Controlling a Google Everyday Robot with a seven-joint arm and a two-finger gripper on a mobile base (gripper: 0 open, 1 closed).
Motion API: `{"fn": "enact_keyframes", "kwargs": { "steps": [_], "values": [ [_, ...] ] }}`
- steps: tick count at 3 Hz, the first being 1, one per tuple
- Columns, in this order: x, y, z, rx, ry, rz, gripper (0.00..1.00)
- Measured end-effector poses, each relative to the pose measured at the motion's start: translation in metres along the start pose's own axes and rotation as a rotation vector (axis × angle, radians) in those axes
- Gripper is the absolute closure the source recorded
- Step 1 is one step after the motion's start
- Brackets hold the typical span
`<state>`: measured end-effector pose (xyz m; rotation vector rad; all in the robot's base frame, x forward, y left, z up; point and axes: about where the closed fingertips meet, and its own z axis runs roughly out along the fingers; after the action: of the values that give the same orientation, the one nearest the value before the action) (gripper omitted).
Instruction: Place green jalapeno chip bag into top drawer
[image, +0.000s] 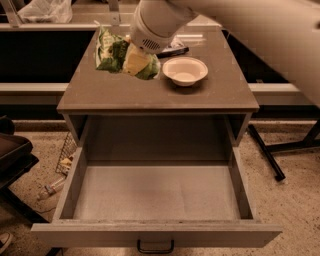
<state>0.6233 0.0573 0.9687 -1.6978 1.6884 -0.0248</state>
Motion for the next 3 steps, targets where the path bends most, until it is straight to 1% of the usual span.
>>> {"fn": "enact_keyframes", "kwargs": {
  "steps": [1, 2, 3],
  "values": [
    [0.009, 0.05, -0.076, 0.073, 0.019, 0.176, 1.0],
    [0.048, 0.097, -0.116, 0.094, 0.109, 0.259, 1.0],
    [0.051, 0.099, -0.117, 0.095, 0.117, 0.261, 1.0]
  ]
}}
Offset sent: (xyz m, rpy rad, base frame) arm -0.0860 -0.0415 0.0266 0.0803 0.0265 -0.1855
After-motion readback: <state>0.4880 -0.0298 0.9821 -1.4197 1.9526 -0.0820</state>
